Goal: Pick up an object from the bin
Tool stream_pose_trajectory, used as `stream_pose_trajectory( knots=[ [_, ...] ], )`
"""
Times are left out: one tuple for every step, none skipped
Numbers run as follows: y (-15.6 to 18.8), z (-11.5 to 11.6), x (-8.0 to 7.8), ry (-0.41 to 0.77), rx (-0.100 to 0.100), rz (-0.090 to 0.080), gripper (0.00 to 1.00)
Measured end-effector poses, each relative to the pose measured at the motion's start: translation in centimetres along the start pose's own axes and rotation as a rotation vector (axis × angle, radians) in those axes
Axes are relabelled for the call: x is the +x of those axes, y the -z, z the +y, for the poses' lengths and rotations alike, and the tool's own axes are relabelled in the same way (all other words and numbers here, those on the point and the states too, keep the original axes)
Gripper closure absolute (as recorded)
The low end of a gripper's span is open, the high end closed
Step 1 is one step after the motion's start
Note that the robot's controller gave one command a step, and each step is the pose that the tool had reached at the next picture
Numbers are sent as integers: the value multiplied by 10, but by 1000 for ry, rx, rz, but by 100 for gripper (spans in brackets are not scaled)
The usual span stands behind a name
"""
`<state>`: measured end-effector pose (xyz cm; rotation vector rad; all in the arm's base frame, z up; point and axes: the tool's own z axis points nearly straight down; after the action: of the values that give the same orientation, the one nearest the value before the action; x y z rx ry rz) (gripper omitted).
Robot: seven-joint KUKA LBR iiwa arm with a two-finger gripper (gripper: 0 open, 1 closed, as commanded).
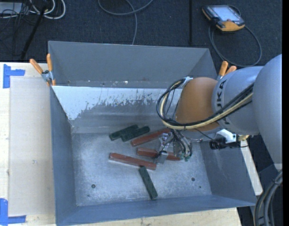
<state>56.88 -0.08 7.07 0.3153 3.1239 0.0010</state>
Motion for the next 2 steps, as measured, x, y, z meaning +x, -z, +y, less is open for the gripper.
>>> stream_pose_trajectory(
  knots=[
    [0, 0, 0, 1, 0, 0, 100],
    [117, -5, -6, -2, 0, 1, 100]
  ],
)
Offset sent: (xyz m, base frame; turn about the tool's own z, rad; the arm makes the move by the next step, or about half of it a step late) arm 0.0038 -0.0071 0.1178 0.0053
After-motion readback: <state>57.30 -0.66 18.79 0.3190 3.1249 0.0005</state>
